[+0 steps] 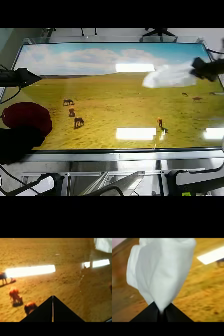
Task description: Fold the shirts.
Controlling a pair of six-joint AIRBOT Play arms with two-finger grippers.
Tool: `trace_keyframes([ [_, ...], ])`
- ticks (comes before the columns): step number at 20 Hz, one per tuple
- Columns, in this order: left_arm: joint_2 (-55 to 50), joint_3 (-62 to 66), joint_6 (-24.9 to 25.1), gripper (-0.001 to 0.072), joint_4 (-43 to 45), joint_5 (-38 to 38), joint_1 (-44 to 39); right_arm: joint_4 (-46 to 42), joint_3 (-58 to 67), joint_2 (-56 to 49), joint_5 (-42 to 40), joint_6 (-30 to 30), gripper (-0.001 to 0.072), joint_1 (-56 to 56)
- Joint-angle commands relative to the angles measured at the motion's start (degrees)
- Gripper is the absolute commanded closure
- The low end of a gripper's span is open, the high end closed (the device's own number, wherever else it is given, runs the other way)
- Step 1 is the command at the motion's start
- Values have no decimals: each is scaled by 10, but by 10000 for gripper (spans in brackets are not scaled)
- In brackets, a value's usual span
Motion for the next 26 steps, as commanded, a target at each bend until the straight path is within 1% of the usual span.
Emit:
trace_keyframes([
  [1, 0, 0, 0, 695, 0, -2, 0, -46, -80, 39, 27, 30, 695, -155],
  [4, 0, 0, 0, 696, 0, -2, 1, -47, -210, 43, 15, -19, 695, -233],
  [6, 0, 0, -1, 696, 0, -2, 0, -47, -286, 43, -13, -31, 696, -267],
  [8, 0, 0, -1, 696, 0, -2, 0, -47, -336, 43, -23, -54, 695, -294],
  [12, 0, 0, -1, 696, 0, -2, 0, -61, -358, 43, -19, -66, 695, -329],
  [16, 0, 0, -1, 695, 0, -2, 0, -59, -362, 43, 7, -65, 686, -323],
  [17, 0, 0, -1, 695, 0, -2, 0, -60, -362, 44, 14, -57, 619, -321],
  [18, 0, 0, -1, 695, 0, -3, 0, -60, -362, 45, 25, -49, 367, -321],
  [19, 0, 0, -1, 695, 0, -3, 0, -61, -361, 47, 42, -43, 190, -321],
  [20, 0, 0, -1, 695, 0, -3, 0, -61, -359, 49, 61, -43, 176, -321],
  [23, 0, 0, -1, 695, -1, -2, -1, -59, -332, 61, 134, -20, 188, -320],
  [24, 0, 0, -1, 695, -2, -2, -2, -58, -312, 69, 160, -12, 236, -320],
  [25, 0, 0, -1, 695, -2, -2, -3, -58, -291, 79, 183, -3, 379, -320],
  [26, 0, 0, -2, 695, -2, -3, -4, -54, -265, 91, 201, 2, 502, -320],
])
